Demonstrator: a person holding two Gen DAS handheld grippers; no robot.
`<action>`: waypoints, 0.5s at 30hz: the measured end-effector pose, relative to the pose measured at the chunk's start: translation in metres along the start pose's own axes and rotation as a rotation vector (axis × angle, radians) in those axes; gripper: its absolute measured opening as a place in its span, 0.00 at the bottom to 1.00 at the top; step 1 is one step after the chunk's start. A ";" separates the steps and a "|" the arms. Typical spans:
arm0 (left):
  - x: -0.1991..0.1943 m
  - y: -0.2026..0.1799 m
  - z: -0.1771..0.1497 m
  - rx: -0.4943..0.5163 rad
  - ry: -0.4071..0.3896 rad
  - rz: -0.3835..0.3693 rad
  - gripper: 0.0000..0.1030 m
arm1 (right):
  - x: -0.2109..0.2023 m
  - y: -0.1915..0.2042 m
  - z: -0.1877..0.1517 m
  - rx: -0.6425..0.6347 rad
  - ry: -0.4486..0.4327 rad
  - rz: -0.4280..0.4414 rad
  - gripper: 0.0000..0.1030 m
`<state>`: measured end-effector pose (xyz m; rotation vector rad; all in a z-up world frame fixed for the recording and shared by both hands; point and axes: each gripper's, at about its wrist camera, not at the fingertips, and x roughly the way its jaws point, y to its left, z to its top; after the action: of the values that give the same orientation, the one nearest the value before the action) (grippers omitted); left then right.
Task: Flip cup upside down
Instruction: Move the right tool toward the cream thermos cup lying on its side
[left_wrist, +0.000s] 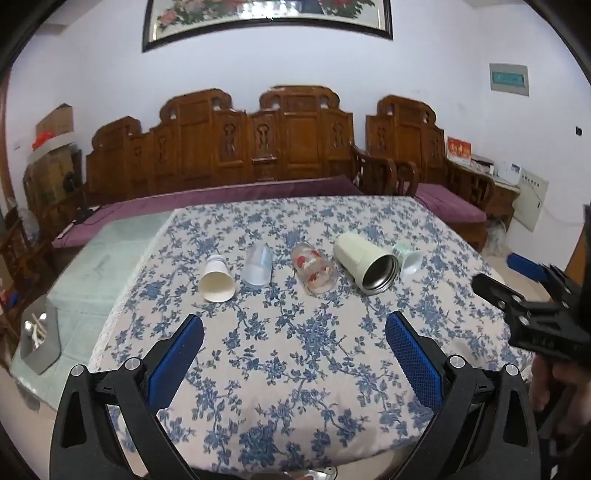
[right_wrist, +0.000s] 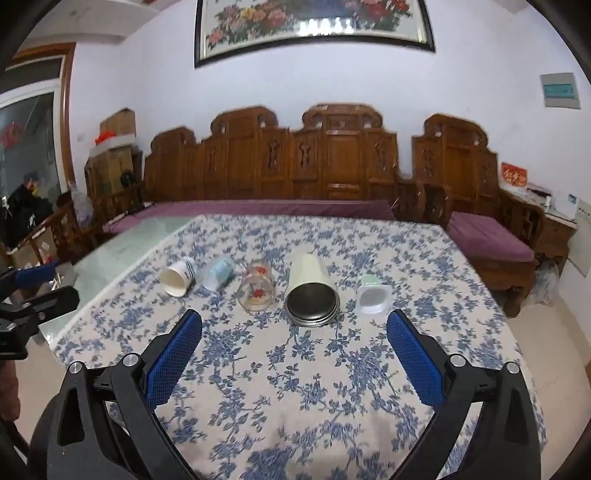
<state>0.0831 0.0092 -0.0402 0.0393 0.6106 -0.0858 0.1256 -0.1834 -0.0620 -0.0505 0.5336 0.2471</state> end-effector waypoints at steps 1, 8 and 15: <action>0.009 0.002 0.001 0.005 0.012 -0.005 0.92 | 0.012 -0.003 0.005 -0.001 0.015 0.004 0.98; 0.066 0.010 0.006 0.026 0.113 -0.047 0.92 | 0.100 -0.009 0.025 -0.073 0.175 0.022 0.98; 0.126 0.017 -0.004 0.043 0.210 -0.066 0.92 | 0.184 -0.017 0.037 -0.094 0.319 0.022 0.94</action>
<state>0.1851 0.0173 -0.1152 0.0704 0.8196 -0.1596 0.3011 -0.1555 -0.1245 -0.1779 0.8394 0.2872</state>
